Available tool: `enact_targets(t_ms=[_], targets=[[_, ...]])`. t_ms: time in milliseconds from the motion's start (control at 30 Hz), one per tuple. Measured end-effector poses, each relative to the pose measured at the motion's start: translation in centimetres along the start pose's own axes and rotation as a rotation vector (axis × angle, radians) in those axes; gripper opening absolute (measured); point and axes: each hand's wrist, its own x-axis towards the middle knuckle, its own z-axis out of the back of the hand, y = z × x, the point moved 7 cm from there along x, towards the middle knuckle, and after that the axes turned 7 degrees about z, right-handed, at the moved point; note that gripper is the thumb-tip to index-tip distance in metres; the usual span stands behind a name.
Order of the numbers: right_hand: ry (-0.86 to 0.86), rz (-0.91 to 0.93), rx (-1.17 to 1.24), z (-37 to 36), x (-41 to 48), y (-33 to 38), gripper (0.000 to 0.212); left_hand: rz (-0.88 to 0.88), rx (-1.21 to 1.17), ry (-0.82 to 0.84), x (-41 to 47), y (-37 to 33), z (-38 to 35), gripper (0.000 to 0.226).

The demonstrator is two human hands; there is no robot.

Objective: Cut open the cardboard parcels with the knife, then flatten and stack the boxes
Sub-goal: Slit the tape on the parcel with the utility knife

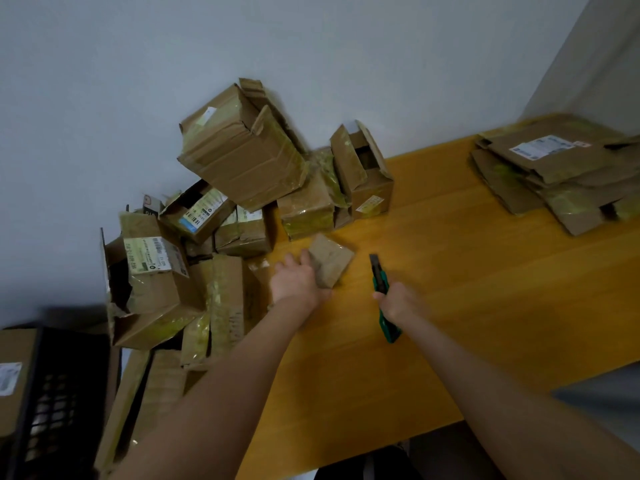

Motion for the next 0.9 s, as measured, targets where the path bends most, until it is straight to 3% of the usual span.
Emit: enact_targets(t_ms=[167,300,400,500,567,900], targets=[[0.024,-0.032,-0.087,-1.9,1.6,-1.2,0.028,-0.113,-0.008,-0.034,-0.8,-0.5,-0.5,0.084],[-0.066,0.149,-0.273,0.6,1.0,1.8,0.038,-0.073,-0.115,0.022,-0.6,1.2,-0.4,0.076],[0.114,0.188,0.041,-0.9,0.4,5.3,0.050,-0.049,-0.150,0.057,-0.3,1.5,-0.2,0.072],[0.275,0.004,0.561,-4.1,-0.2,6.8,0.042,-0.050,-0.142,0.057,-0.5,1.2,-0.1,0.068],[0.284,-0.099,0.778,-5.0,-0.3,6.9,0.038,-0.050,-0.128,0.037,-0.5,1.2,-0.2,0.068],[0.195,-0.192,0.812,-5.0,0.3,7.3,0.029,-0.043,-0.103,0.024,0.1,1.3,-0.7,0.062]])
